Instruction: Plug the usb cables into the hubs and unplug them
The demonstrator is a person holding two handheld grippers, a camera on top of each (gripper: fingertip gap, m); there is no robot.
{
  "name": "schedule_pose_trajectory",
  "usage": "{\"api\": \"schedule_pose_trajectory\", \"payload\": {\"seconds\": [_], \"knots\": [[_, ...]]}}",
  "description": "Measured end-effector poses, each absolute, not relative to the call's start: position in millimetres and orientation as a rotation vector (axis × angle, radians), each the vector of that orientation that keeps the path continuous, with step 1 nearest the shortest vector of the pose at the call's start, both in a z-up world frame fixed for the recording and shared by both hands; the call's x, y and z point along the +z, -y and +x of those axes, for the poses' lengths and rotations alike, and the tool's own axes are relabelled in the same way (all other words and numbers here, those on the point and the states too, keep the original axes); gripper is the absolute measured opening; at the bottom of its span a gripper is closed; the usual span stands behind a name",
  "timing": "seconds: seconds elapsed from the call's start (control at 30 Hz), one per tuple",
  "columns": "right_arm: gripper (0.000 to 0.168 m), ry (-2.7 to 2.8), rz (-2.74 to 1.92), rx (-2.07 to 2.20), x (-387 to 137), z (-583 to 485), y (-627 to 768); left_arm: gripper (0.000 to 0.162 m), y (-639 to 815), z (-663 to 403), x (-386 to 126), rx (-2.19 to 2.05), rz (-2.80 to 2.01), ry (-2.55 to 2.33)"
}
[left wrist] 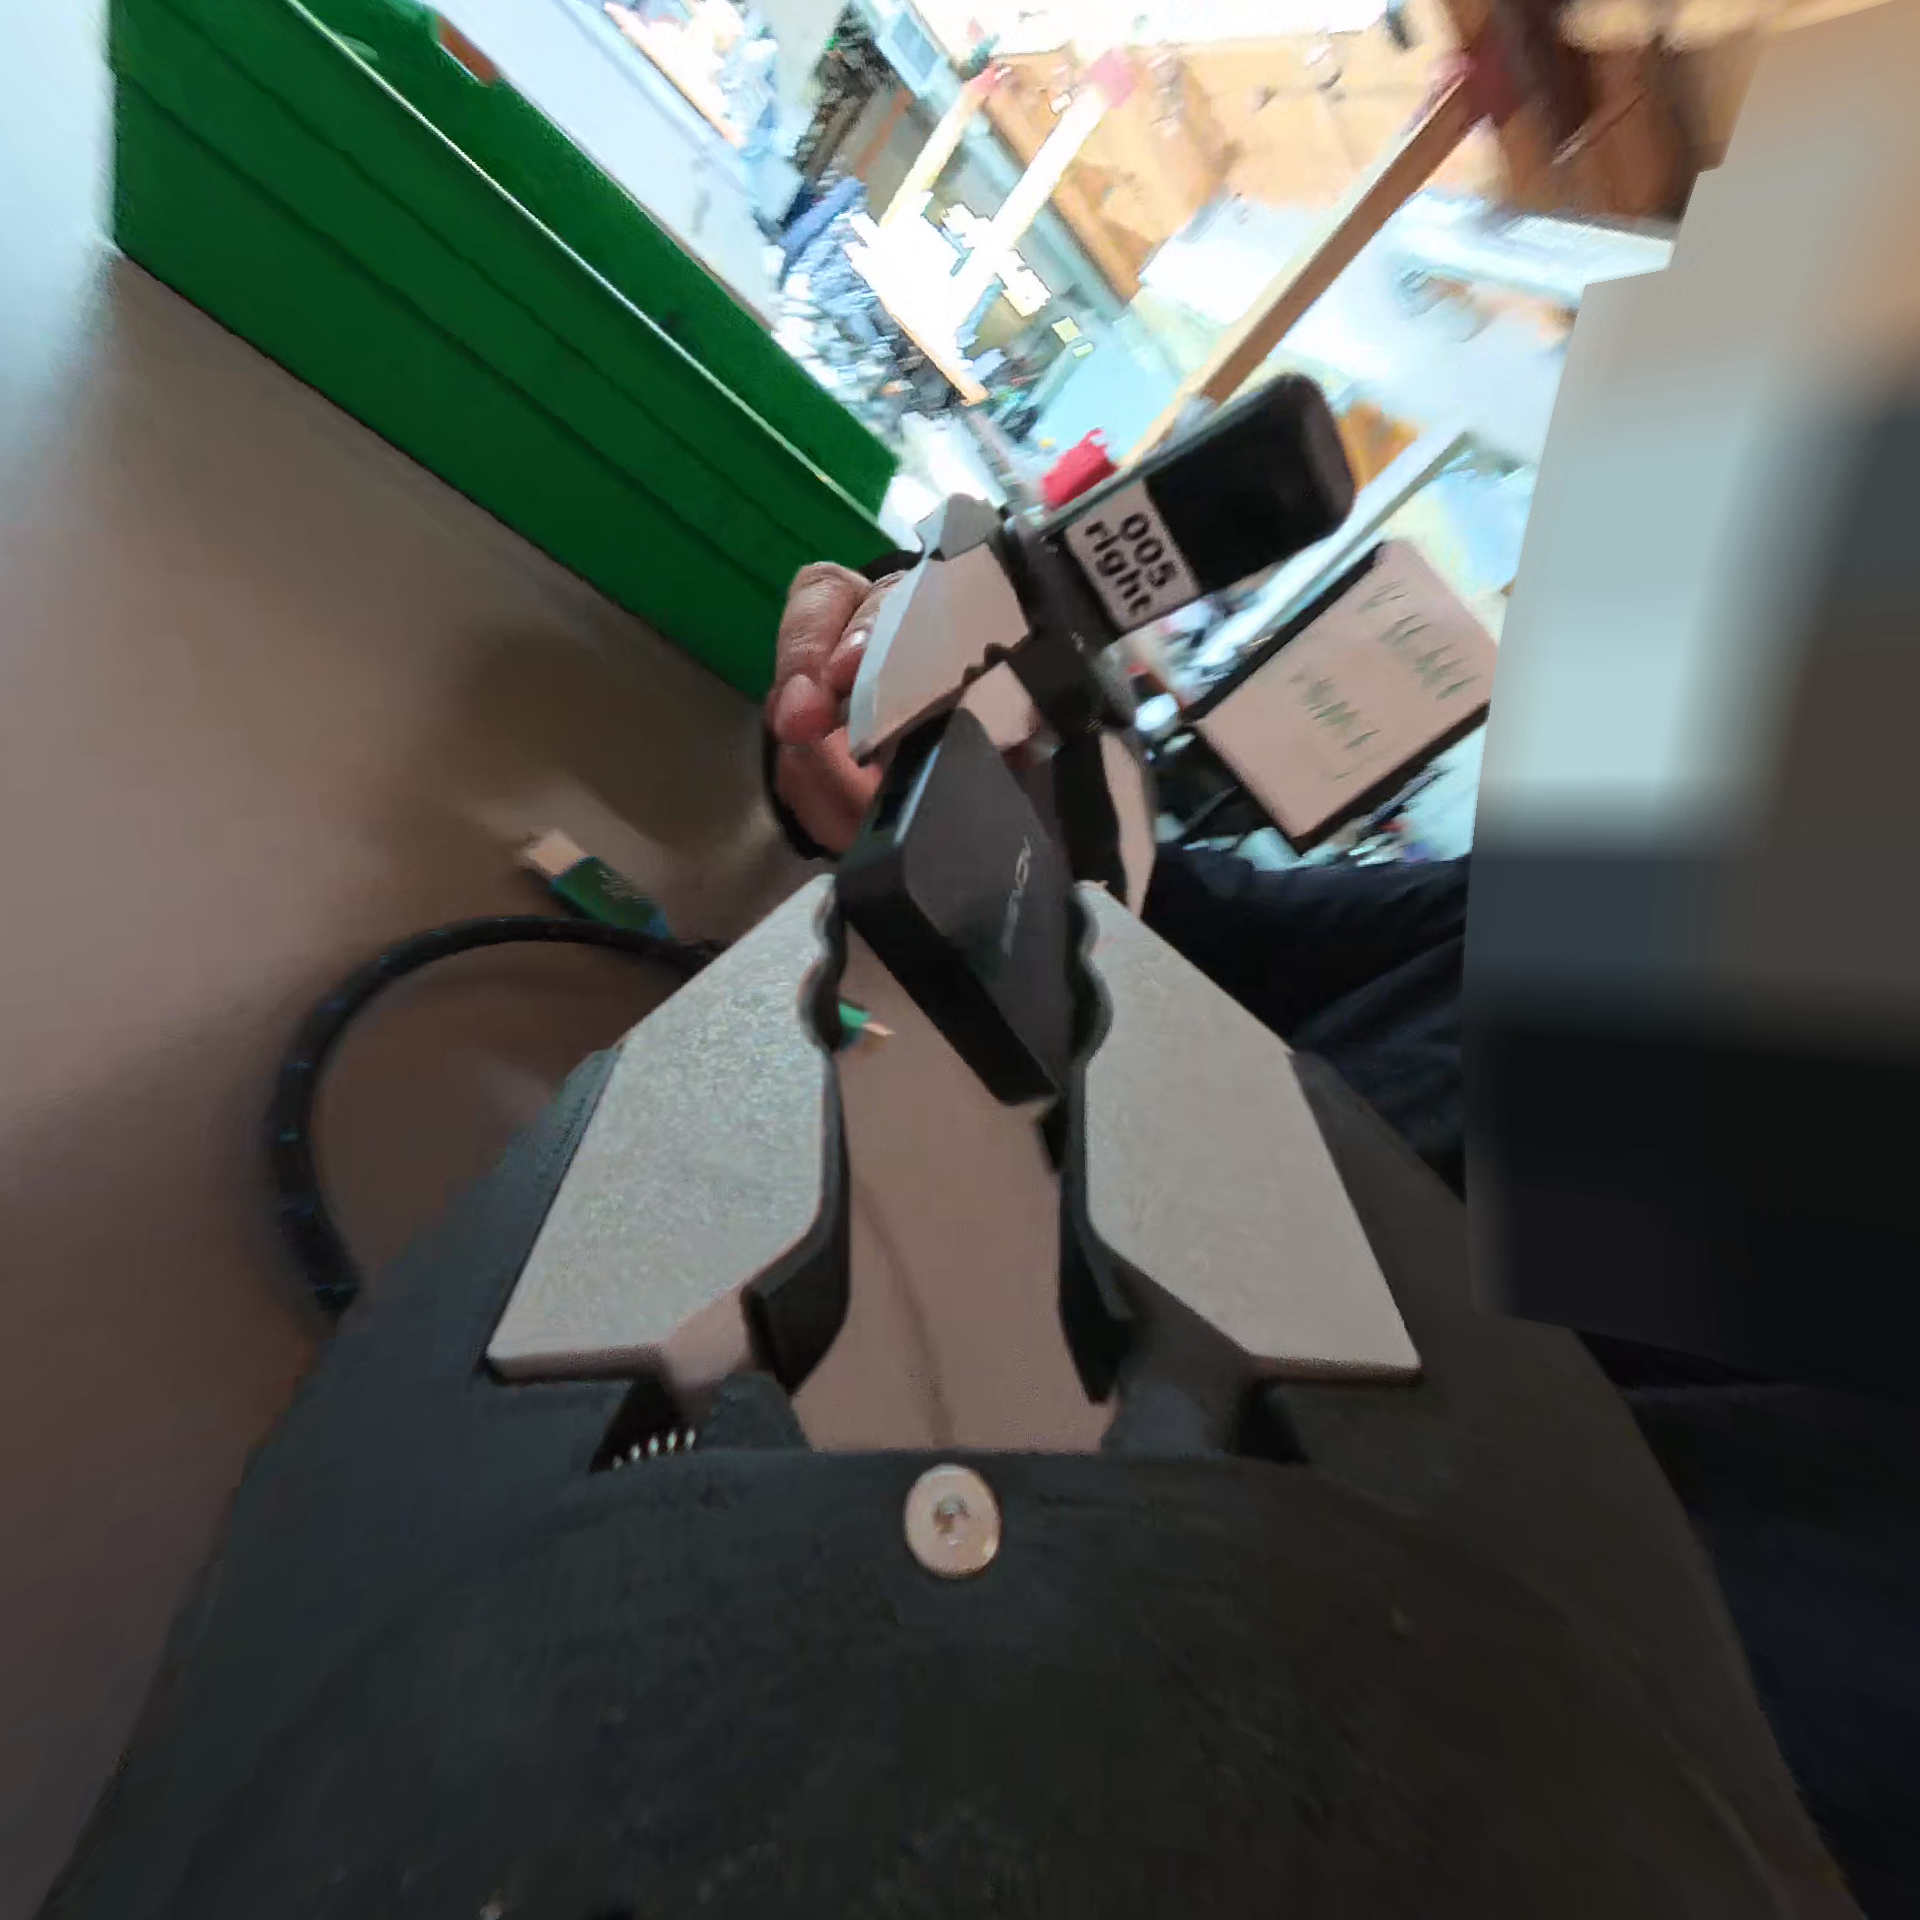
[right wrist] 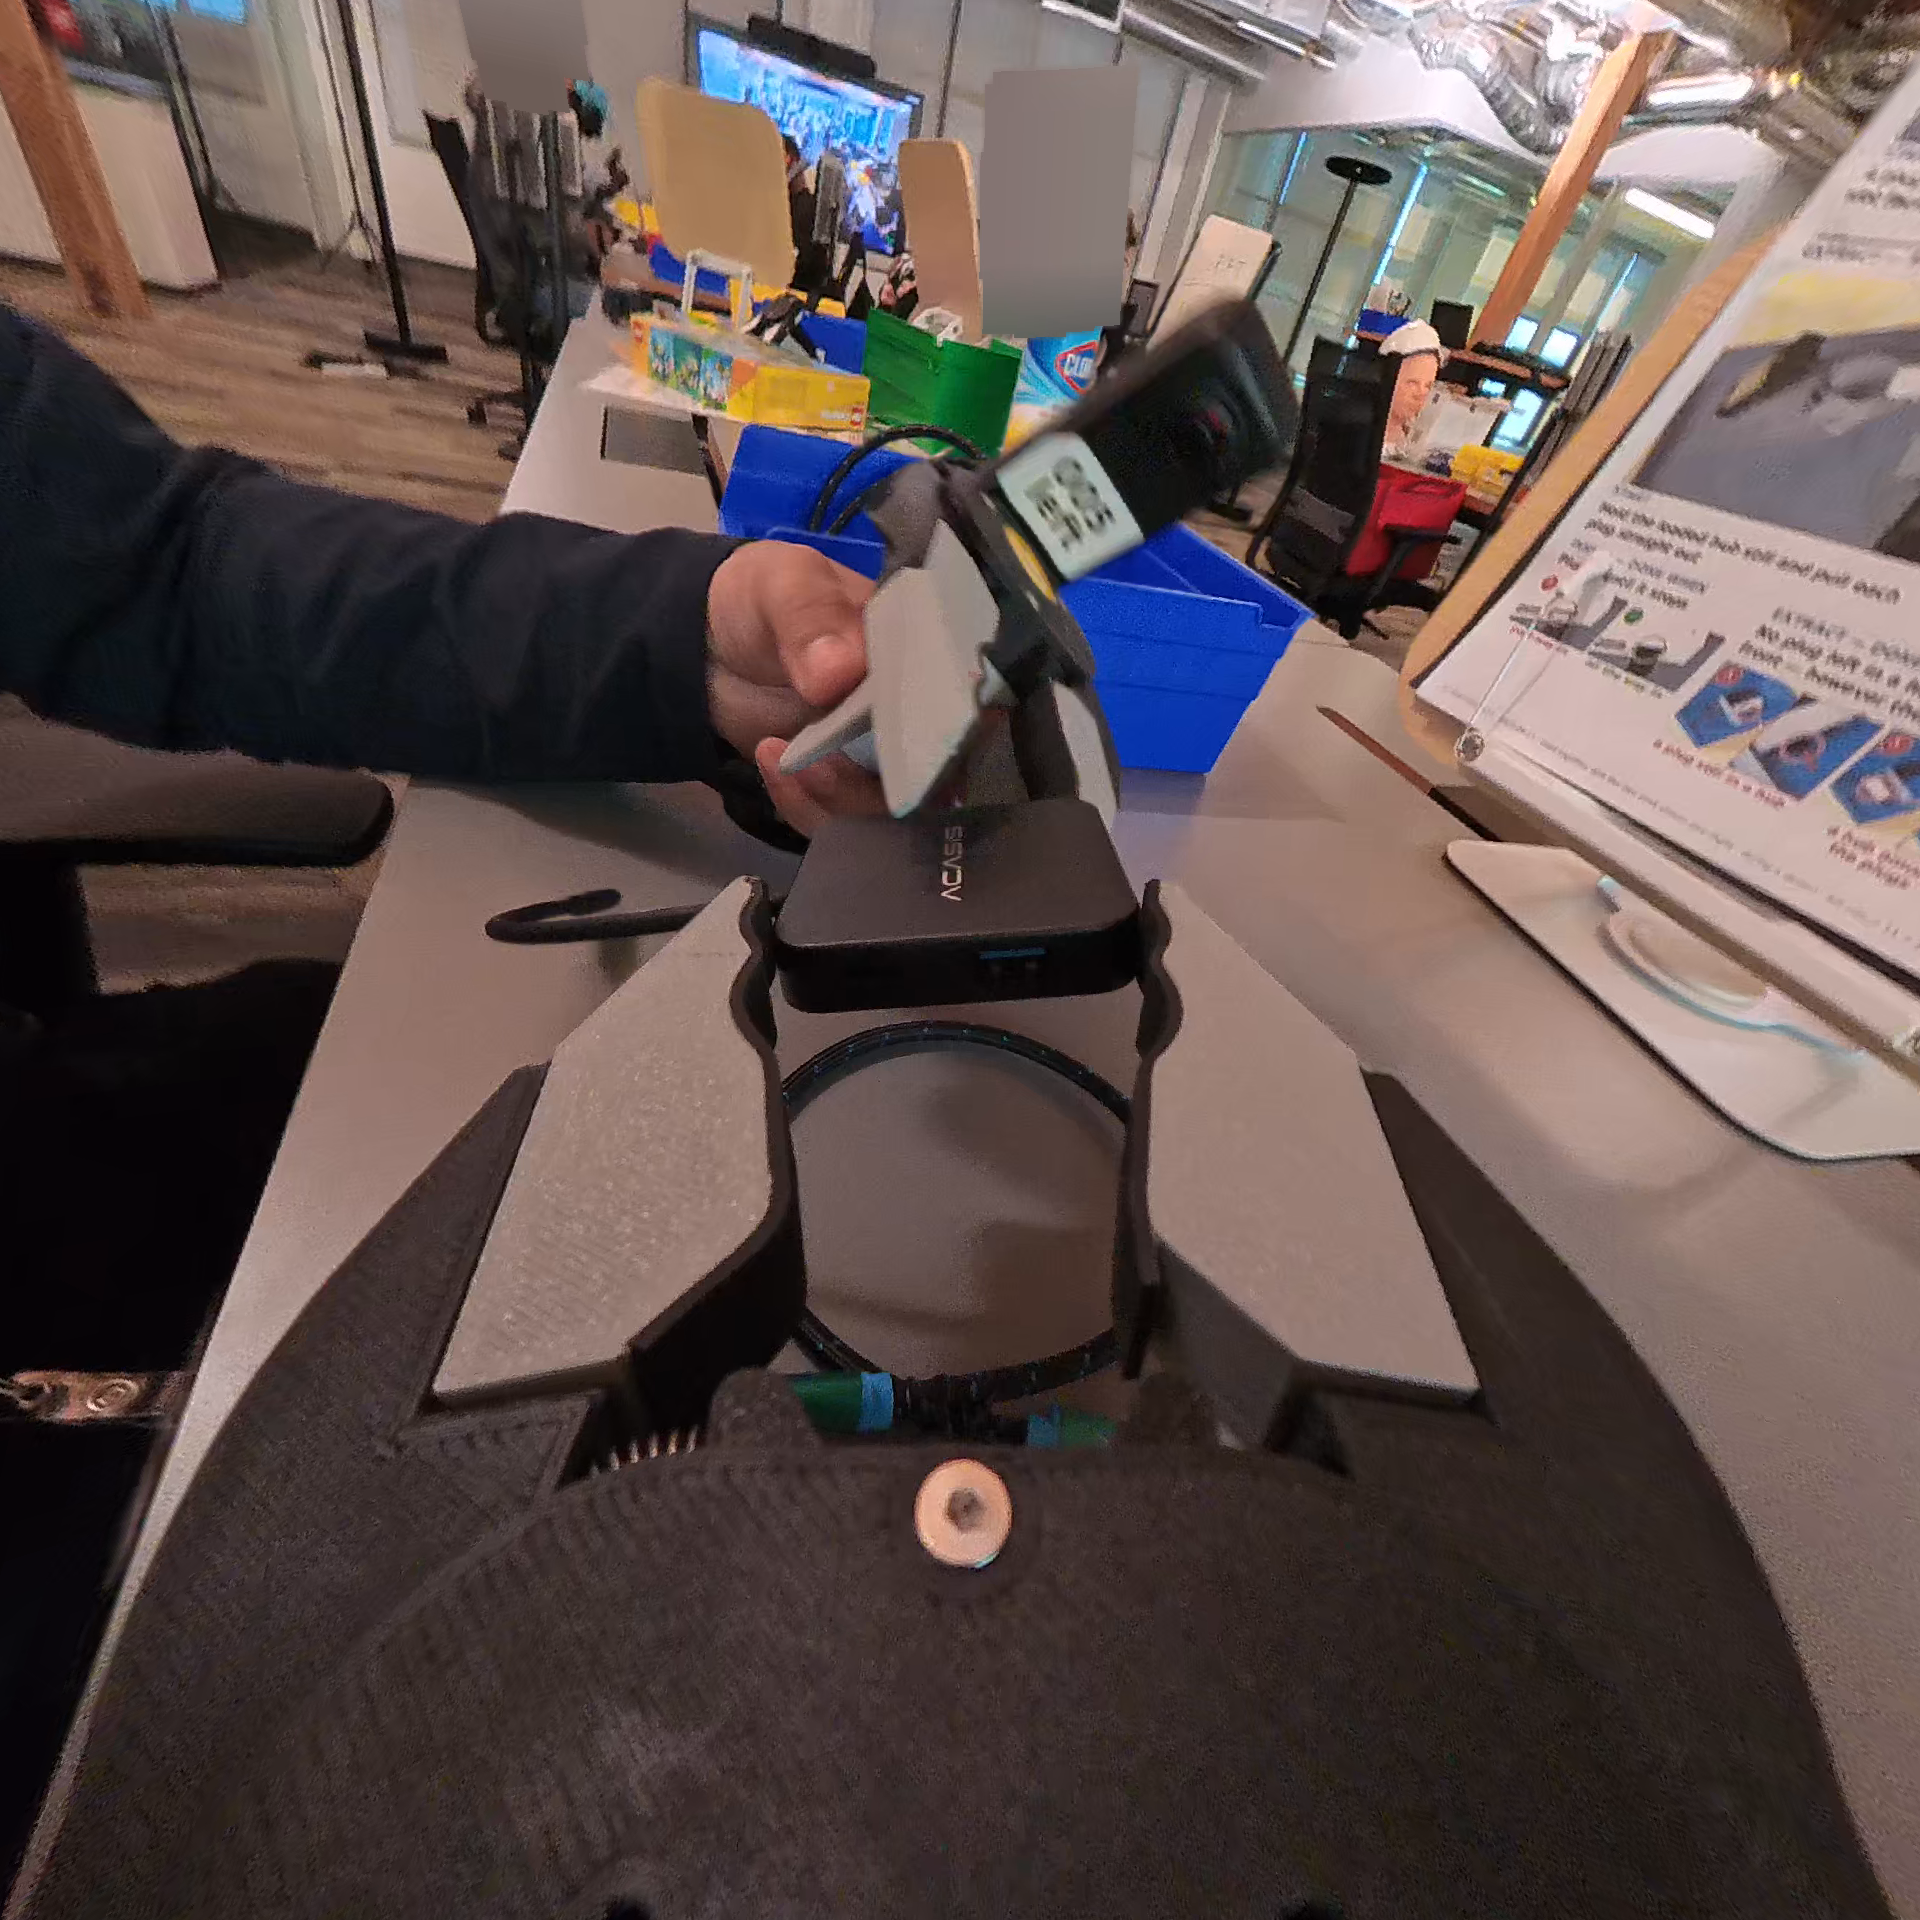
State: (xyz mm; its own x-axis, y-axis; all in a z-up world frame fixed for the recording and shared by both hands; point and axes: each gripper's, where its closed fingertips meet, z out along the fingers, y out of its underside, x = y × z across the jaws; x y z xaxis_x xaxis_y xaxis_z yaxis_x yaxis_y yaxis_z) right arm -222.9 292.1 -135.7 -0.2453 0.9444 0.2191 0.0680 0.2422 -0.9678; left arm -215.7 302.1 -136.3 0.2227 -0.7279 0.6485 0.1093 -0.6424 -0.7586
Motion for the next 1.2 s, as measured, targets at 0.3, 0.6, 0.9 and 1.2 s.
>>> {"api": "schedule_pose_trajectory", "payload": {"seconds": [0.3,0.6,0.9,1.2], "knots": [[0.067,1.430,-1.225,1.337,-139,-217,-324,0.052,-321,-247,-163,-0.377,-1.715,-0.995],[0.067,1.151,-1.356,1.617,-109,-225,-341,0.041,-334,-235,-162,0.004,-1.471,-1.046],[0.066,0.884,-1.365,1.732,-84,-243,-349,0.042,-343,-223,-147,0.219,-1.319,-0.947],[0.065,0.706,-1.236,1.748,-49,-261,-337,0.034,-331,-224,-100,0.245,-1.153,-0.740]]}}
